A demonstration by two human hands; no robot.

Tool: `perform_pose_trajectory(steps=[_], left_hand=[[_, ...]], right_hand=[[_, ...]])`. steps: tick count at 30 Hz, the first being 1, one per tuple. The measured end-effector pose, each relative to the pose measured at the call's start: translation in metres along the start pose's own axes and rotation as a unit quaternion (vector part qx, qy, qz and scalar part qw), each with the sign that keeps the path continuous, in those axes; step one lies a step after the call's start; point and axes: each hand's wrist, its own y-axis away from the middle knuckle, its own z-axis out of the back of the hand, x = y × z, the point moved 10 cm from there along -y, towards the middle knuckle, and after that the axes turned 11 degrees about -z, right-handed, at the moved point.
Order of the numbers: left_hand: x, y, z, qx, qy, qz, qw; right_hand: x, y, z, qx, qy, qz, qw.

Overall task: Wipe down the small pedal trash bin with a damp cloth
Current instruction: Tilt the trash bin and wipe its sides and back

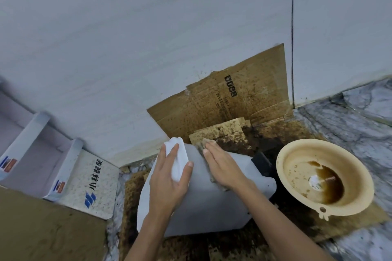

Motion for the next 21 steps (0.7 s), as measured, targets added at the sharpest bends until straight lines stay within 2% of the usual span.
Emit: perform_pose_trajectory(steps=[6, 8, 11, 15, 21], left_hand=[[0.008, 0.002, 0.01, -0.016, 0.01, 0.001, 1.0], [0.009, 0.004, 0.012, -0.013, 0.006, 0.0, 1.0], [0.01, 0.006, 0.014, -0.012, 0.0, 0.001, 1.0], [0.007, 0.006, 0.013, -0.008, -0.005, -0.005, 1.0], [0.009, 0.006, 0.012, -0.002, -0.003, 0.006, 1.0]], right_hand=[[0.003, 0.053, -0.015, -0.003, -0.055, 0.101, 0.993], [-0.014, 0.058, -0.014, -0.023, -0.044, 0.082, 0.995], [-0.035, 0.046, -0.011, -0.049, 0.03, 0.029, 0.998], [-0.033, 0.009, -0.01, -0.021, 0.05, -0.02, 0.998], [0.019, 0.003, -0.017, 0.018, 0.015, 0.051, 0.998]])
